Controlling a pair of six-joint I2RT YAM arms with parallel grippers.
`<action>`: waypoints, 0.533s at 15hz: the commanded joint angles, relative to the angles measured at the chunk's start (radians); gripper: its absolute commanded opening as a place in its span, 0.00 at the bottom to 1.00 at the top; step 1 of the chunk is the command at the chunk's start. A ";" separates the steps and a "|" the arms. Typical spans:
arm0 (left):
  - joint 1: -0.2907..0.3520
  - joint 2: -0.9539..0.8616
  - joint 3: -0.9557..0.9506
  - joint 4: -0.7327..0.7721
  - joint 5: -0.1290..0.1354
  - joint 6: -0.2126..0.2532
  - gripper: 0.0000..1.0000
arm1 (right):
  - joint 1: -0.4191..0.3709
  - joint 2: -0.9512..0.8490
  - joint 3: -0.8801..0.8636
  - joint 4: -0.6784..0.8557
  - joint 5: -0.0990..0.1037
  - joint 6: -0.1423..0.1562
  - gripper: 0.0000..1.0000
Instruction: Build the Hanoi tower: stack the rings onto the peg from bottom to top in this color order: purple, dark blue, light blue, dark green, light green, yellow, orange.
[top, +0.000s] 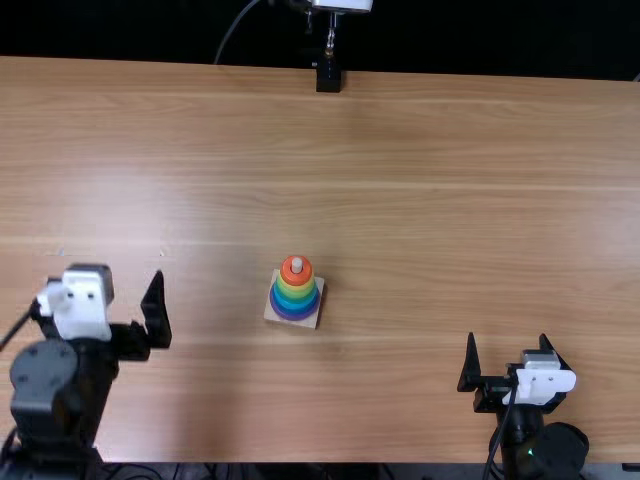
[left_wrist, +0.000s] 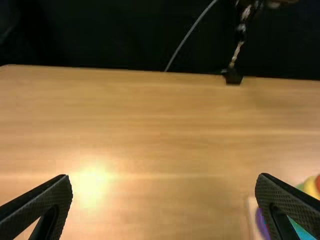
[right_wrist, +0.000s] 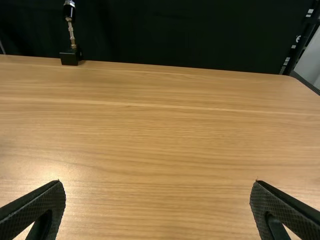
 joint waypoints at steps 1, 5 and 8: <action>-0.002 -0.114 -0.095 0.029 -0.021 0.006 1.00 | -0.007 -0.013 -0.068 -0.072 0.000 0.002 1.00; 0.004 -0.348 -0.332 0.042 -0.019 0.006 1.00 | -0.007 -0.013 -0.068 -0.072 0.000 0.002 1.00; 0.006 -0.460 -0.457 0.042 -0.019 0.006 1.00 | -0.007 -0.013 -0.068 -0.072 0.002 0.002 1.00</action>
